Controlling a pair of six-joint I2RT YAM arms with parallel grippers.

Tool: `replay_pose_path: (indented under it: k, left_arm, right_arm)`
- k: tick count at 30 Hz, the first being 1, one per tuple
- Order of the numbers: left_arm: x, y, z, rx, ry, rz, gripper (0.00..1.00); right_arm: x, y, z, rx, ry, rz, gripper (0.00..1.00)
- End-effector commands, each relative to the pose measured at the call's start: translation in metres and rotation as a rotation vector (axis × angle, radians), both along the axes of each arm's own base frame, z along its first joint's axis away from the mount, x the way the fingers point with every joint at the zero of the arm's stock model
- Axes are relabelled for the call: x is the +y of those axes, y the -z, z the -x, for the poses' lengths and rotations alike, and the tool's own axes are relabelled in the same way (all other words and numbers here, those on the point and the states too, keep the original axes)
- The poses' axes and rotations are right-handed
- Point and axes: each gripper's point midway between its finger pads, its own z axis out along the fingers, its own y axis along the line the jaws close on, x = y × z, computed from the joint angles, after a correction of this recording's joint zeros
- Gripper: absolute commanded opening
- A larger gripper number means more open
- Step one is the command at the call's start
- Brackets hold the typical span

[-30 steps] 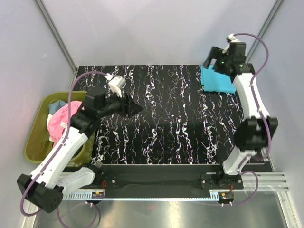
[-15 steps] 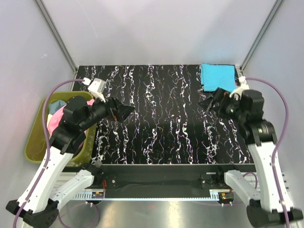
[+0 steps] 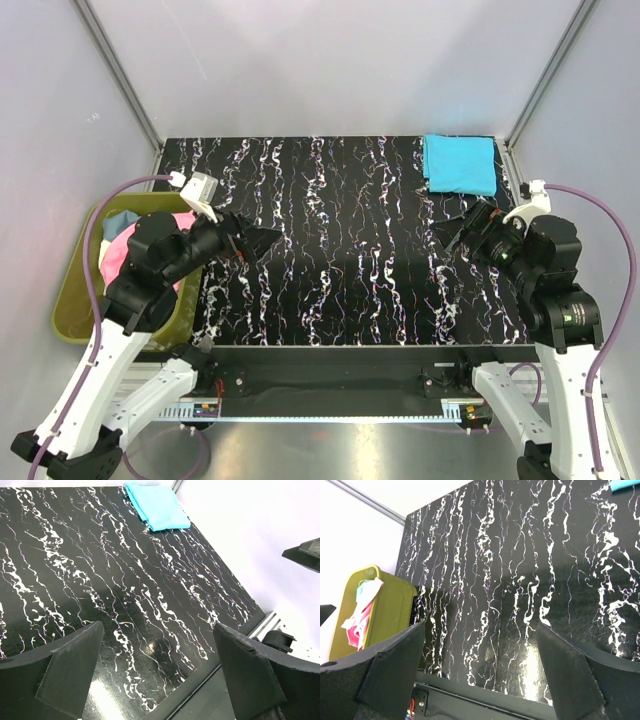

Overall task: Fold and stack the t-shirts
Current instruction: Neatly place the folded tshirt to the corner

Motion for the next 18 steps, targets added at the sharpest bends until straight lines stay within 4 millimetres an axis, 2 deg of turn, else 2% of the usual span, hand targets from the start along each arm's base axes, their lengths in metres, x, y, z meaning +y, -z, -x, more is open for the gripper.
replay_pose_path:
  k: [1,18]
  left_arm:
    - [-0.0027,-0.0152,0.0056,-0.052,0.032,0.024,0.99]
    - [-0.0014,-0.0158,0.0059,-0.060,0.028,0.019,0.99]
  right_arm:
    - [0.0015,0.0016,-0.0032,0.007,0.004,-0.020,1.00]
    - [-0.0003,0.0052,0.0026,0.013,0.000,0.000,1.00]
